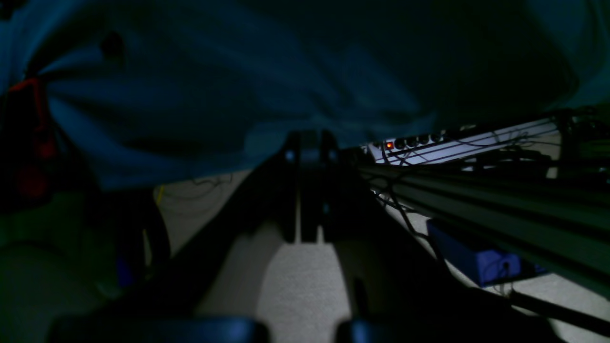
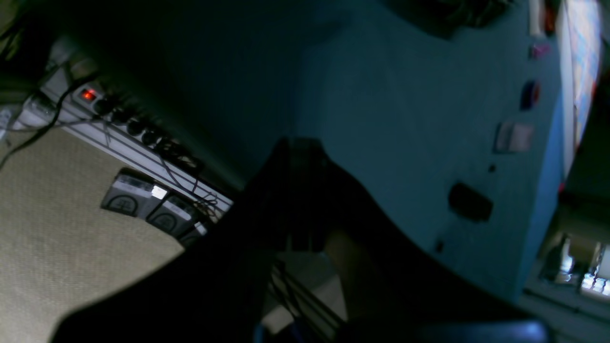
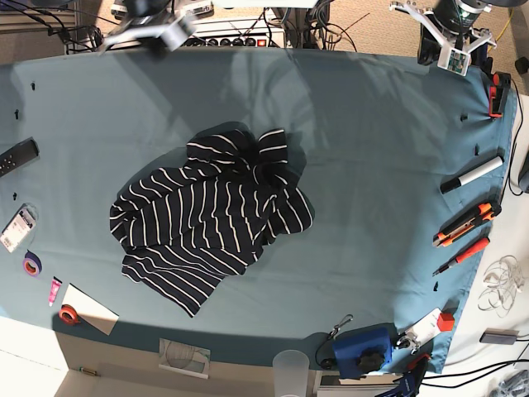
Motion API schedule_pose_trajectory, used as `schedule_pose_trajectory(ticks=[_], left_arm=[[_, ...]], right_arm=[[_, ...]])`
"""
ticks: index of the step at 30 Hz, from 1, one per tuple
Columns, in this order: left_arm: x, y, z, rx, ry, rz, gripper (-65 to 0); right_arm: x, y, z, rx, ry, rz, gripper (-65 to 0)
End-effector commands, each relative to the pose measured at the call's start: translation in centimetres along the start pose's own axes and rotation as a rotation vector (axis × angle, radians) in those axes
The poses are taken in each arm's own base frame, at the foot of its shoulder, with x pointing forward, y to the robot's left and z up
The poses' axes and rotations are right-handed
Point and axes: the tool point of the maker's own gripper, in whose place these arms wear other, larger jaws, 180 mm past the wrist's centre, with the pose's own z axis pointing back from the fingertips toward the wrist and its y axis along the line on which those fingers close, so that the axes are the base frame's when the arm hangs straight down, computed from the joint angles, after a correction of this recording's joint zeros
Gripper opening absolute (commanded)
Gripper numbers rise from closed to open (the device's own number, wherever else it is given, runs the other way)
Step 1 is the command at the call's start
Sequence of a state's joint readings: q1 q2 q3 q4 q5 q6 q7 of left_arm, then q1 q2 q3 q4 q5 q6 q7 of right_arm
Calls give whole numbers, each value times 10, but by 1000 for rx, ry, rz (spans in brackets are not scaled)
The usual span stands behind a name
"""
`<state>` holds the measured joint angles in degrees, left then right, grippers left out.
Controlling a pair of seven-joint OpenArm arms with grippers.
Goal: Layout the t-shirt on the table in an organized manner, then fold the t-shirt properly
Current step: 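Lower the right gripper onto the crumpled striped shirt and grasp it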
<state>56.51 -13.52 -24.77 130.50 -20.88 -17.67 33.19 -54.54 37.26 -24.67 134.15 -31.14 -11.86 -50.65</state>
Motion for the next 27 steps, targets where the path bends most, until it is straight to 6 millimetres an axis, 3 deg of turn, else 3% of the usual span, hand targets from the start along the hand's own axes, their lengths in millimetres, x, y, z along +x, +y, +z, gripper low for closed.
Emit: schedule_pose_trajectory(ticks=[1,6,10,14,18,24,27], left_arm=[[7,-1,3,-5,-26,-9,-650],[8,-1,3,-5,-35,-9,-650],[18,0,1,-3,-76,-12,-650],[42,5,-7,8,-153,-23,-650],[71,11,-14,20,-239,-39,-650],[102,-1,-20,-48,-331,-123,-647],[117,-10,-18,-95,-393,-174,-540]], right_arm=[[5,-13,0,-34,-33,-14,-650],[7,-44,-13,-35,-88,-111,-650],[22,-59,-24,45,-155,-202,-650],[56,-77,-33,47,-266,-293,-650],[91,-76,-34,100,-381,-401,-650],[109,-84,-35,52,-430,-494,-650],[101,-90,-39,-21,-385,-459,-650]])
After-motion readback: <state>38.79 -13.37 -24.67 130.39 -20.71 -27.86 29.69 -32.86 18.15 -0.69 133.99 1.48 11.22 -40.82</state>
